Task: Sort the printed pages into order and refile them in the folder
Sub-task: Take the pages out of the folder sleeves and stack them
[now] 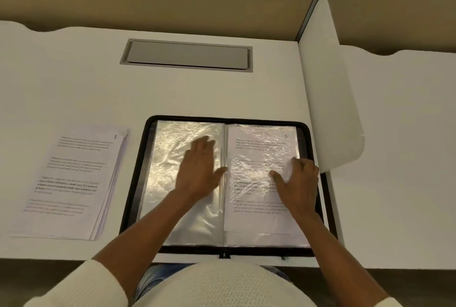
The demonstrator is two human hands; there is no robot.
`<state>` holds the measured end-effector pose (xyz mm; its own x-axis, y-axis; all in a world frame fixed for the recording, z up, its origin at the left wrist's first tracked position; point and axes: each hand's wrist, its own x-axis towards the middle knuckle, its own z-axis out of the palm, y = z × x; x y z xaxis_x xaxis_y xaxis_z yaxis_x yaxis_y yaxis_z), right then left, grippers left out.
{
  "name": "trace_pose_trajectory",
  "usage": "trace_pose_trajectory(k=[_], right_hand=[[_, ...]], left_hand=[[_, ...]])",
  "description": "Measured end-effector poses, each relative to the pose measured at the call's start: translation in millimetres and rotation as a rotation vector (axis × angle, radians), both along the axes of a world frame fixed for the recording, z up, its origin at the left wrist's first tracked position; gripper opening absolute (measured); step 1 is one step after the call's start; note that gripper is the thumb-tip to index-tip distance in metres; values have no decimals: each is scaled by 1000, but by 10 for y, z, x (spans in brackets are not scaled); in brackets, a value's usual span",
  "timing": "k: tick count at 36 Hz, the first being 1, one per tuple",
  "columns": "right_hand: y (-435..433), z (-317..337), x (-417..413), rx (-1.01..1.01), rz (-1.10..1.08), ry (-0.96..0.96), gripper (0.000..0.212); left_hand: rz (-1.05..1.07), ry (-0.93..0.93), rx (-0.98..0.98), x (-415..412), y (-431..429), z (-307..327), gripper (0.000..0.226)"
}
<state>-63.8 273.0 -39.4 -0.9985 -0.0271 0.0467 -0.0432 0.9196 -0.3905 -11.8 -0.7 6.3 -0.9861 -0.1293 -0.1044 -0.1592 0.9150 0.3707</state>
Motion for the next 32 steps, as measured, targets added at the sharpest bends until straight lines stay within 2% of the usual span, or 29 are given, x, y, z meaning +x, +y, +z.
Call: trace_pose_trajectory(k=[4, 8, 11, 14, 18, 20, 23, 27, 30, 32], right_hand=[[-7, 22, -84, -3, -62, -34, 68], [-23, 66, -179, -61, -100, -100, 69], [-29, 122, -250, -176, -151, -159, 63], [-27, 204, -297, -333, -235, -138, 56], [-33, 292, -357, -399, -289, -86, 36], [-23, 305, -396, -426, -296, -68, 33], [-3, 335, -441, -441, -282, -57, 34], [24, 357, -440, -370, -219, -20, 17], [38, 373, -385, -297, -165, 20, 10], [41, 382, -342, -248, -116, 79, 10]], left_hand=[[-224, -1, 35, -35, 318, -99, 86], [-348, -7, -36, -52, 507, -196, 73], [-358, -47, -50, -49, 561, -225, 66], [-348, -51, -43, -54, 576, -228, 64], [-335, -21, -51, -86, 579, -221, 61], [-322, -12, -39, -130, 603, -198, 56], [-252, -29, 22, -242, 654, -123, 45], [-21, -39, 231, -444, 766, 13, 30], [204, -105, 433, -621, 839, 118, 38], [359, -169, 644, -743, 861, 204, 49]])
